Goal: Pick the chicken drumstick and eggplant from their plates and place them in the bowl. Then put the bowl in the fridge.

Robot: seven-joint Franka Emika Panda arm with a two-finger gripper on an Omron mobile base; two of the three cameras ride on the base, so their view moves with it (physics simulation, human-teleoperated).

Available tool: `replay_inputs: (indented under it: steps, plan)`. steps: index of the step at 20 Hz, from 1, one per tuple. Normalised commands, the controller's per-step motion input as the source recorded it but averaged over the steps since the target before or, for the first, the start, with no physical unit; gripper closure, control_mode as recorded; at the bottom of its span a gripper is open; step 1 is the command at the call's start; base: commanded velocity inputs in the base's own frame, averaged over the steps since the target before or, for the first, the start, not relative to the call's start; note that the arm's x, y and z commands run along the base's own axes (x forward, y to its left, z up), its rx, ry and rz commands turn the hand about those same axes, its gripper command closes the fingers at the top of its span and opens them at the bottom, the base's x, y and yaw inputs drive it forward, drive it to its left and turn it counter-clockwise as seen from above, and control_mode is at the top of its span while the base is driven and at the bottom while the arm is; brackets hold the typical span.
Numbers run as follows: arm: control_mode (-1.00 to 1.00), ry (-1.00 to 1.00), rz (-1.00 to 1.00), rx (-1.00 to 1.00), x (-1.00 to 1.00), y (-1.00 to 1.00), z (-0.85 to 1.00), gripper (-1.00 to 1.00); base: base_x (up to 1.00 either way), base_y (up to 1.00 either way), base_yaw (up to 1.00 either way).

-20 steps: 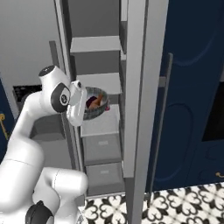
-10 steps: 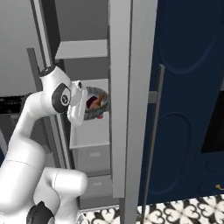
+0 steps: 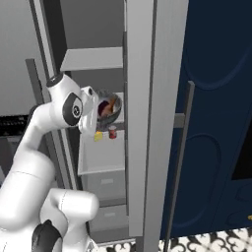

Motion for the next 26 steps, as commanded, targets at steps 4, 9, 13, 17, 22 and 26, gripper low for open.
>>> replay_inputs:
  steps: [4, 9, 13, 17, 22, 26]
  plan:
    - [-1.00, -0.04, 0.32, 0.03, 0.37, -0.04, -0.01, 1.00, 0.00, 0.00, 0.00]
    - [-1.00, 0.11, 0.13, 0.05, 0.69, -0.02, -0.14, 1.00, 0.00, 0.00, 0.00]
    - [-1.00, 0.01, 0.00, 0.00, 0.82, -0.01, -0.07, 1.00, 0.00, 0.00, 0.00]
    - [-1.00, 0.00, 0.00, 0.00, 0.81, 0.01, -0.18, 1.00, 0.00, 0.00, 0.00]
    - [-1.00, 0.04, 0.00, 0.00, 0.70, 0.06, -0.49, 1.00, 0.00, 0.00, 0.00]
    - [-1.00, 0.01, 0.00, 0.00, 0.61, 0.00, -0.25, 1.00, 0.00, 0.00, 0.00]
